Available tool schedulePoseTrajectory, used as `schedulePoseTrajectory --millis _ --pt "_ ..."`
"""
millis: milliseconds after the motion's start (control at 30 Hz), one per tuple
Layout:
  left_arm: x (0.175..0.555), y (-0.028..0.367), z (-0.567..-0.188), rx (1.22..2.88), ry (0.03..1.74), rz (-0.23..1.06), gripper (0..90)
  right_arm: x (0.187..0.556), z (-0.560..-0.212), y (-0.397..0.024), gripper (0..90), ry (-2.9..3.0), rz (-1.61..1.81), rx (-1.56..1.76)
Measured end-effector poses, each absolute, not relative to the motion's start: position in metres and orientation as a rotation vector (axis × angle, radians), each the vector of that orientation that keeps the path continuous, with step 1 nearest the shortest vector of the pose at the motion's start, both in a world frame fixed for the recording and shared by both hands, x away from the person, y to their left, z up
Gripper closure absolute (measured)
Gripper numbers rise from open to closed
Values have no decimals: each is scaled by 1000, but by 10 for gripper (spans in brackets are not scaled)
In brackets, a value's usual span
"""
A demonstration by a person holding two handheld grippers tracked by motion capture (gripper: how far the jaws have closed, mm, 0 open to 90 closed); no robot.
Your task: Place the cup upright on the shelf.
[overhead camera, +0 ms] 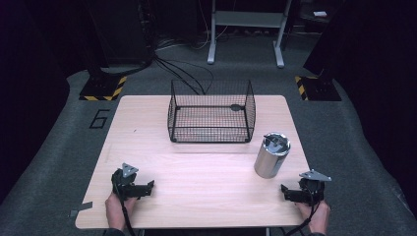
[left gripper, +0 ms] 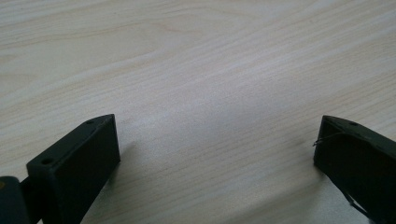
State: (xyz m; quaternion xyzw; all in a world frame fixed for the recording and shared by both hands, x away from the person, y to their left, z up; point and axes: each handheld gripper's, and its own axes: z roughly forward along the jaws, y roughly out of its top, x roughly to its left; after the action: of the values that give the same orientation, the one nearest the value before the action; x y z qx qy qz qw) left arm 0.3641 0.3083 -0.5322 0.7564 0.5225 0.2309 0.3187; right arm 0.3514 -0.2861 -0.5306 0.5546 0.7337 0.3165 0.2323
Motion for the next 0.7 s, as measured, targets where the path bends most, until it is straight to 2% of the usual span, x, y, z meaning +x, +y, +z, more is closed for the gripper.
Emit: schedulePoseTrajectory --millis 700 --pt "364 308 -532 1989 1376 605 1 353 -529 -286 0 2020 852 1538"
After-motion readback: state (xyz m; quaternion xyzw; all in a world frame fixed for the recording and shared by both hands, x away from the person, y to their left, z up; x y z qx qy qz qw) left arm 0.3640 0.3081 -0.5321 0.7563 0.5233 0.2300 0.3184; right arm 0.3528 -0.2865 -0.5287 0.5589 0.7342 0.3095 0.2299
